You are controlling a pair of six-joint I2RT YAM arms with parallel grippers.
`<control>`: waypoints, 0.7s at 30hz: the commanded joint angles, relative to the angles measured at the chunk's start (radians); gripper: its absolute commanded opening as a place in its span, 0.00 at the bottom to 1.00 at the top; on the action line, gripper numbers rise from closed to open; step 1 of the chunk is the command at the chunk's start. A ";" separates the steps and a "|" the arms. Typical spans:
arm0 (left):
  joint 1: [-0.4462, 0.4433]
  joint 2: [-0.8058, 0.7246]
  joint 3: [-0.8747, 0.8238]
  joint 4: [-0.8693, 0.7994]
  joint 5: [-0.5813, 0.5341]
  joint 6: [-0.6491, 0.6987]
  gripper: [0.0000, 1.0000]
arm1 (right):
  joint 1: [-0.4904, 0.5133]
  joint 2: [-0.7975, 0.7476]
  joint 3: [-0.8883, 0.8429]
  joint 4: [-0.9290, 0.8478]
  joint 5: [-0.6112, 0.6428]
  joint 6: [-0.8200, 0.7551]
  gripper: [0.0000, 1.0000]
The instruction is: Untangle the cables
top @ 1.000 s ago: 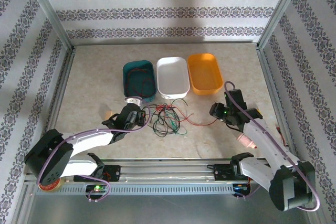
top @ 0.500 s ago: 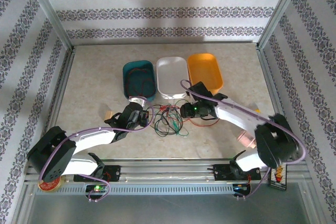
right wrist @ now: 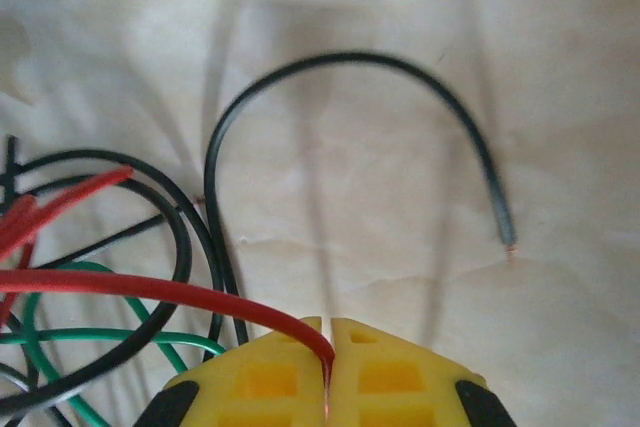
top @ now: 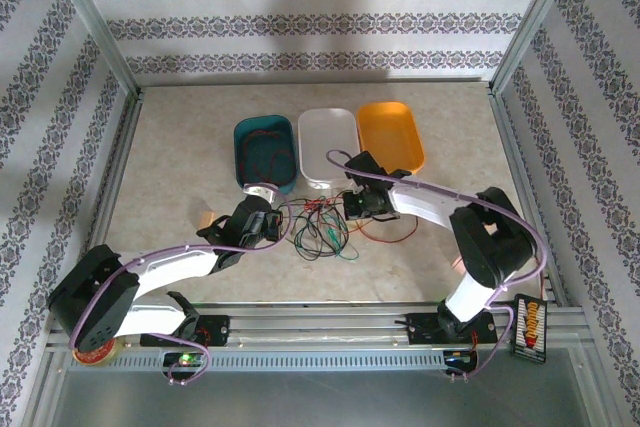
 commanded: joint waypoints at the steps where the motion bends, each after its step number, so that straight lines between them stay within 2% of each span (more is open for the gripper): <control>1: -0.009 -0.028 -0.009 -0.086 -0.135 -0.061 0.00 | -0.037 -0.158 -0.048 -0.002 0.129 0.053 0.00; 5: -0.006 -0.042 -0.030 -0.136 -0.220 -0.120 0.00 | -0.138 -0.363 -0.145 -0.021 0.202 0.154 0.00; 11: 0.000 -0.058 -0.052 -0.146 -0.248 -0.160 0.00 | -0.344 -0.655 -0.276 -0.041 0.186 0.276 0.00; 16: 0.008 -0.064 -0.051 -0.146 -0.245 -0.138 0.00 | -0.390 -0.775 -0.287 -0.070 0.205 0.257 0.00; 21: 0.019 -0.091 -0.048 -0.160 -0.230 -0.120 0.00 | -0.403 -0.800 -0.252 -0.085 0.200 0.181 0.00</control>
